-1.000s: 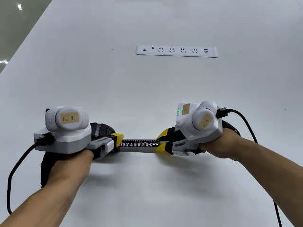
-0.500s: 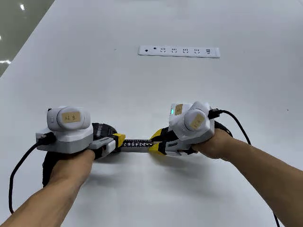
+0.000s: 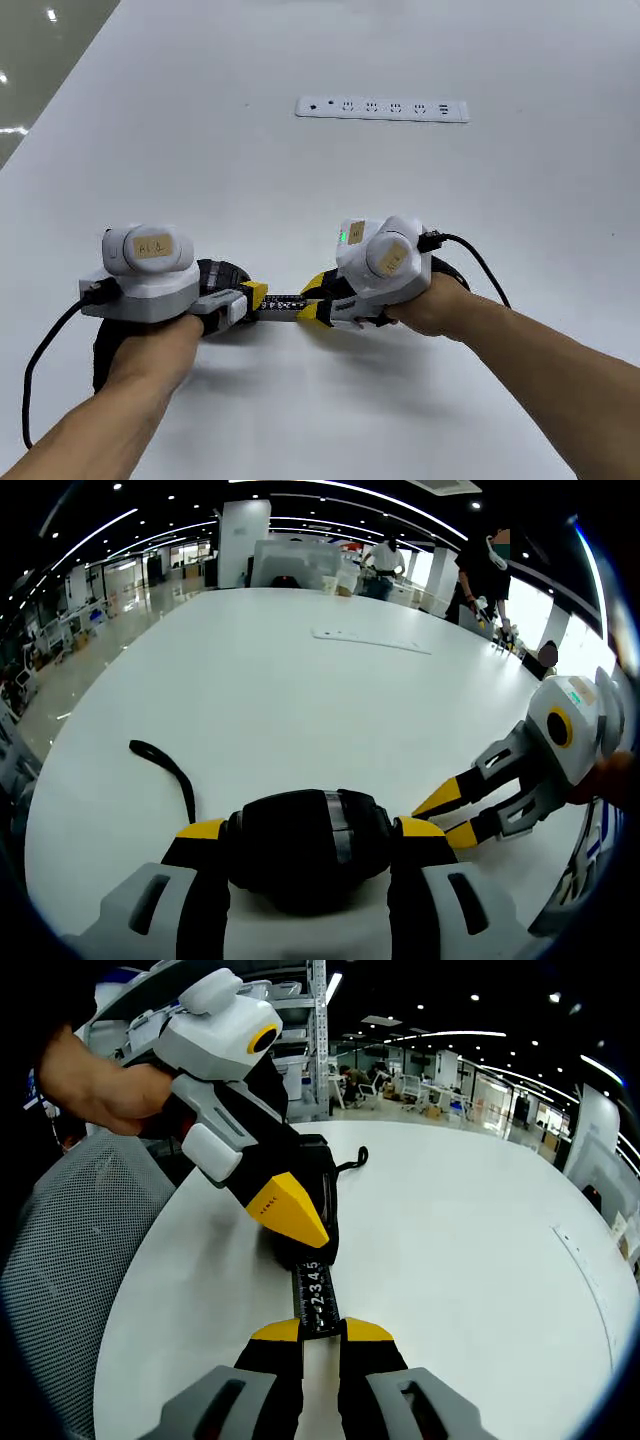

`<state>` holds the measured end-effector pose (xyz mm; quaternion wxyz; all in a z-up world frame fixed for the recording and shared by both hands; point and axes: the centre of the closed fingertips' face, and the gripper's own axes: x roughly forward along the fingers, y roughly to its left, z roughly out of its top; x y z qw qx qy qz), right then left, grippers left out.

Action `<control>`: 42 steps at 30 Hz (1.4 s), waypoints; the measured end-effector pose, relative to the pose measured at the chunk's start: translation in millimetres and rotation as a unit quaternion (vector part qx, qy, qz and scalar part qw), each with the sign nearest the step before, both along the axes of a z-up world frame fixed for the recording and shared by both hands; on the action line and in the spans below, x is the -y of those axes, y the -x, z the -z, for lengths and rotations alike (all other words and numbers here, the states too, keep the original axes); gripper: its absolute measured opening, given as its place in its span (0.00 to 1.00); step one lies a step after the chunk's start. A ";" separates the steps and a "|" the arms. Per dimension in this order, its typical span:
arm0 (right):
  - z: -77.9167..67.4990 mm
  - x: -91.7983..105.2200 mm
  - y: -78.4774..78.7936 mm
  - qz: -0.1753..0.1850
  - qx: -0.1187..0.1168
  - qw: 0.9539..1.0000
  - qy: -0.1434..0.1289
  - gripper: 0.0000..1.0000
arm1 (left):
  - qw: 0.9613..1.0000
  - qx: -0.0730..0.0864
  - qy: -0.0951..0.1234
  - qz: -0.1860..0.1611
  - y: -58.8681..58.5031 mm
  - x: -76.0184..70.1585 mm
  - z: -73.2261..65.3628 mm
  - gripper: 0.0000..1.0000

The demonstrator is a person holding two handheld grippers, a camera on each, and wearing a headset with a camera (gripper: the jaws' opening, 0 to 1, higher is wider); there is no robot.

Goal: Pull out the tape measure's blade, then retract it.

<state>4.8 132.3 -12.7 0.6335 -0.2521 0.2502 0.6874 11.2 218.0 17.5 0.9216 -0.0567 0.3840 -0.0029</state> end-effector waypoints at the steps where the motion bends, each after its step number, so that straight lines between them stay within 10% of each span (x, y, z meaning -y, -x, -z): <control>1: 0.0 -1.5 0.3 -0.001 0.001 1.000 0.000 0.09 | 1.000 0.000 0.000 0.000 0.0 0.0 0.0 0.59; 42: 0.5 -34.9 5.8 -0.006 0.000 1.000 -0.022 0.10 | 1.000 -0.001 0.012 -0.008 -0.2 0.4 -0.1 0.61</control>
